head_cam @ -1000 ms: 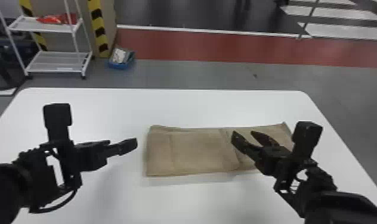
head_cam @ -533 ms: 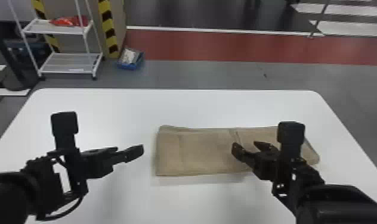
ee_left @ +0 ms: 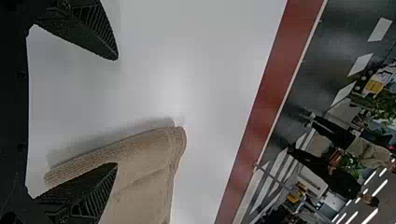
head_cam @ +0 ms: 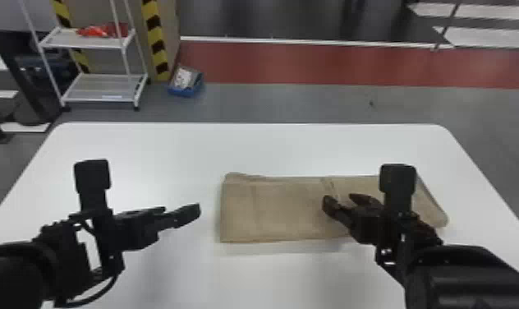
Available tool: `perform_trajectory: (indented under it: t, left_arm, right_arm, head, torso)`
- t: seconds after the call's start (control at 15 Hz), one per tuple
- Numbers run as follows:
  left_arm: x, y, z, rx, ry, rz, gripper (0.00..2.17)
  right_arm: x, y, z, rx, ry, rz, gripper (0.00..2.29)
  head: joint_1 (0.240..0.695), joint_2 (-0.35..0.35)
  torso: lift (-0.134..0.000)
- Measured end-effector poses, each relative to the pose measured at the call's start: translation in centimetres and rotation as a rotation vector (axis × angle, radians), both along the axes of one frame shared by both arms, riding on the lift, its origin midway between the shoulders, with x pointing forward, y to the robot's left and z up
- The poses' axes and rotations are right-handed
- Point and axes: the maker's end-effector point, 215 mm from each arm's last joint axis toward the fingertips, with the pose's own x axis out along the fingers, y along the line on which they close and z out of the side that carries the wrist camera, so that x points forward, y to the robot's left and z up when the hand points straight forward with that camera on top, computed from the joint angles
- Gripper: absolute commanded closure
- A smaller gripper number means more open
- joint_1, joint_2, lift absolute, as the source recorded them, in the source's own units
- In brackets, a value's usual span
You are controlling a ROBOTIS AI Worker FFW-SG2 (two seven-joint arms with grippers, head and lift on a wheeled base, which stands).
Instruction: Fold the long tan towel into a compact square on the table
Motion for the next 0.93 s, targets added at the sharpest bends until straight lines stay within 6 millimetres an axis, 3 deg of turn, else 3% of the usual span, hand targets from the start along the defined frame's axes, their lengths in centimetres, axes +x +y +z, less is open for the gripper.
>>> perform_trajectory:
  t: [0.2,0.67,0.8,0.93]
  left_arm:
    - [0.02,0.05,0.09,-0.003,-0.002,0.003,0.08]
    - [-0.01,0.23,0.13,-0.006,-0.003,0.007,0.08]
    - [-0.07,0.34,0.06,-0.006,-0.001,0.009,0.08]
    - [-0.17,0.41,-0.01,-0.006,0.000,0.010,0.08]
  right_arm:
    - [0.10,0.12,-0.08,-0.002,0.003,0.002,0.74]
    - [-0.10,0.34,-0.60,0.005,0.037,0.006,0.74]
    - [-0.26,0.63,-0.52,0.014,0.036,0.011,0.94]
    - [-0.31,0.78,-0.40,0.020,0.033,0.013,0.94]
  head:
    - [0.695,-0.047]
    - [0.695,-0.043]
    - [0.695,-0.039]
    - [0.695,-0.037]
  torso:
    - [-0.125]
    - [-0.125]
    - [-0.125]
    - [-0.125]
